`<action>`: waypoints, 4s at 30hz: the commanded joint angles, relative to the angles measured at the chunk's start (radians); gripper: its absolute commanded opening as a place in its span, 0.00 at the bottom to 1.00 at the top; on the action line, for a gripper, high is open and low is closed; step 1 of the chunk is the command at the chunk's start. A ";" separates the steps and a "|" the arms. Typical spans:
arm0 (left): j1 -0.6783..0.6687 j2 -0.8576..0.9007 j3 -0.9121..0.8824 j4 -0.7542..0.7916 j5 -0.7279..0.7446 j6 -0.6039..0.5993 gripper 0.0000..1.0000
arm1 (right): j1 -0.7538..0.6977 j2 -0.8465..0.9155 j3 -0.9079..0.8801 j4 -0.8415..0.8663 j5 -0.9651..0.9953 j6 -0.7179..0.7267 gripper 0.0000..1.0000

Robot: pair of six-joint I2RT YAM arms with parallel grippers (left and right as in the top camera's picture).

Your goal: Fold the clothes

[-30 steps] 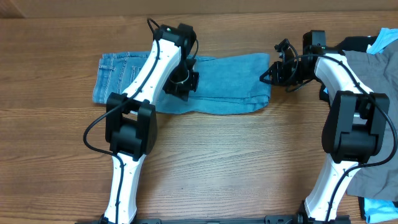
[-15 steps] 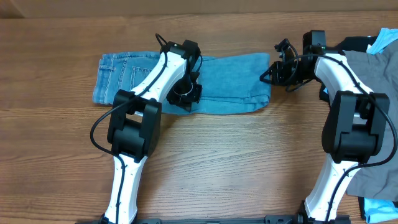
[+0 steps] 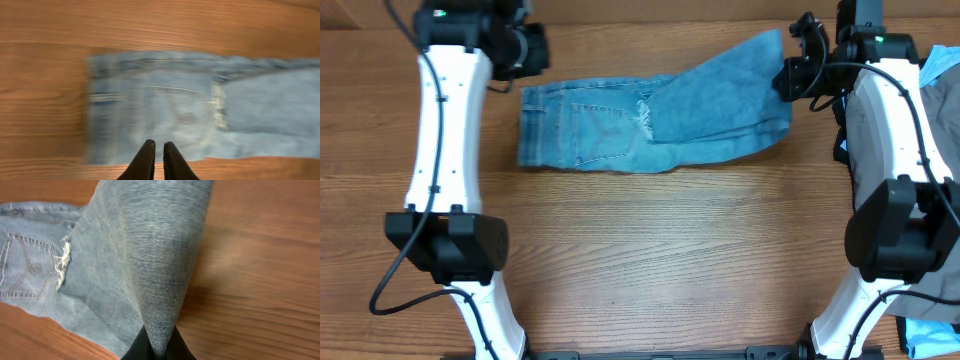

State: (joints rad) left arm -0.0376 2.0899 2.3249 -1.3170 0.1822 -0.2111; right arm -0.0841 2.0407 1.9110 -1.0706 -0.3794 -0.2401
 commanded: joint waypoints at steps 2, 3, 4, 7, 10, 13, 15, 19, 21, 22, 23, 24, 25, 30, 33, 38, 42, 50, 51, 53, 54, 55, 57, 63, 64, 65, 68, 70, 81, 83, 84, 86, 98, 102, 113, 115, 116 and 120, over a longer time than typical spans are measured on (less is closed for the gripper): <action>0.091 0.010 -0.002 0.002 -0.005 -0.014 0.11 | -0.007 -0.113 0.079 0.000 0.057 -0.018 0.04; 0.101 0.010 -0.002 0.003 -0.005 -0.014 0.12 | -0.004 -0.119 0.086 -0.012 0.057 -0.014 0.04; 0.106 0.010 -0.002 0.005 -0.005 -0.014 0.12 | 0.000 -0.121 0.092 -0.024 0.056 -0.013 0.04; 0.109 0.010 -0.002 0.026 -0.005 -0.013 0.14 | 0.039 -0.121 0.107 -0.056 0.063 0.006 0.04; 0.109 0.010 -0.002 0.036 0.006 -0.014 0.17 | 0.111 -0.121 0.120 -0.038 0.130 0.070 0.04; 0.109 0.013 -0.002 0.037 0.035 -0.014 0.17 | 0.185 -0.121 0.145 -0.016 0.194 0.158 0.04; 0.109 0.014 -0.002 0.038 0.037 -0.014 0.18 | 0.232 -0.121 0.153 0.011 0.216 0.216 0.04; 0.109 0.014 -0.002 0.040 0.038 -0.014 0.18 | 0.315 -0.118 0.153 0.076 0.223 0.306 0.04; 0.107 0.014 -0.002 0.040 0.055 -0.014 0.18 | 0.345 -0.118 0.153 0.107 0.223 0.349 0.04; 0.106 0.014 -0.002 0.039 0.073 -0.014 0.18 | 0.356 -0.118 0.153 0.119 0.222 0.370 0.04; 0.103 0.015 -0.005 0.037 0.116 -0.014 0.16 | 0.366 -0.118 0.153 0.132 0.222 0.391 0.04; 0.099 0.016 -0.011 0.037 0.156 -0.014 0.12 | 0.372 -0.118 0.153 0.139 0.222 0.398 0.04; 0.093 0.016 -0.020 0.042 0.188 -0.014 0.08 | 0.377 -0.118 0.153 0.142 0.222 0.398 0.04; 0.035 0.016 -0.241 0.267 0.448 -0.023 0.04 | 0.381 -0.118 0.153 0.142 0.222 0.399 0.04; -0.021 0.016 -0.437 0.500 0.545 -0.107 0.04 | 0.381 -0.118 0.153 0.142 0.221 0.421 0.04; -0.182 0.016 -0.648 0.818 0.559 -0.199 0.04 | 0.391 -0.118 0.153 0.143 0.218 0.440 0.04; -0.254 0.016 -0.679 0.959 0.470 -0.276 0.04 | 0.403 -0.118 0.153 0.140 0.204 0.456 0.04; -0.277 0.024 -0.681 1.009 0.288 -0.313 0.04 | 0.411 -0.118 0.153 0.139 0.198 0.478 0.04; -0.277 0.040 -0.681 1.017 0.290 -0.314 0.04 | 0.411 -0.118 0.153 0.139 0.194 0.481 0.04; -0.278 0.105 -0.681 1.060 0.325 -0.333 0.04 | 0.411 -0.119 0.153 0.139 0.191 0.504 0.04; -0.277 0.132 -0.681 1.084 0.341 -0.349 0.04 | 0.411 -0.121 0.153 0.139 0.186 0.507 0.04; -0.275 0.167 -0.681 1.118 0.365 -0.376 0.04 | 0.411 -0.124 0.153 0.140 0.176 0.507 0.04; -0.269 0.222 -0.681 1.180 0.420 -0.427 0.04 | 0.411 -0.128 0.161 0.134 0.176 0.507 0.04; -0.268 0.342 -0.680 1.331 0.511 -0.505 0.04 | 0.414 -0.130 0.186 0.102 0.176 0.502 0.04; -0.268 0.343 -0.680 1.356 0.526 -0.510 0.04 | 0.415 -0.130 0.186 0.096 0.176 0.500 0.04; -0.268 0.343 -0.680 1.385 0.530 -0.512 0.04 | 0.417 -0.130 0.186 0.092 0.177 0.499 0.04; -0.268 0.343 -0.672 1.435 0.563 -0.561 0.04 | 0.418 -0.130 0.186 0.093 0.177 0.499 0.04; -0.268 0.343 -0.672 1.437 0.563 -0.575 0.04 | 0.418 -0.130 0.186 0.093 0.177 0.499 0.04; -0.304 0.343 -0.672 1.495 0.414 -0.575 0.04 | 0.452 -0.130 0.186 0.092 0.176 0.500 0.04; -0.310 0.343 -0.672 1.526 0.409 -0.575 0.04 | 0.469 -0.129 0.186 0.092 0.177 0.500 0.04; -0.312 0.343 -0.672 1.540 0.410 -0.576 0.04 | 0.477 -0.129 0.186 0.093 0.177 0.500 0.04; -0.312 0.343 -0.672 1.562 0.410 -0.583 0.04 | 0.483 -0.129 0.186 0.097 0.177 0.500 0.04; -0.252 0.343 -0.671 1.562 0.475 -0.550 0.04 | 0.484 -0.114 0.185 0.098 0.177 0.507 0.04; -0.156 0.342 -0.671 1.560 0.587 -0.560 0.04 | 0.484 -0.114 0.185 0.113 0.177 0.507 0.04; 0.064 0.230 -0.671 1.553 0.817 -0.578 0.04 | 0.541 0.015 0.185 0.202 0.177 0.523 0.04; 0.074 0.195 -0.671 1.544 0.840 -0.549 0.04 | 0.558 0.047 0.185 0.224 0.177 0.521 0.04; 0.077 0.172 -0.671 1.519 0.832 -0.521 0.04 | 0.568 0.060 0.185 0.235 0.177 0.521 0.04; 0.083 0.074 -0.671 1.355 0.725 -0.374 0.04 | 0.602 0.090 0.185 0.278 0.177 0.521 0.04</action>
State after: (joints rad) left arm 0.0460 2.2807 1.6424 0.1257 0.9615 -0.7296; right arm 0.4923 2.1204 2.0624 -0.8219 -0.1871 0.2802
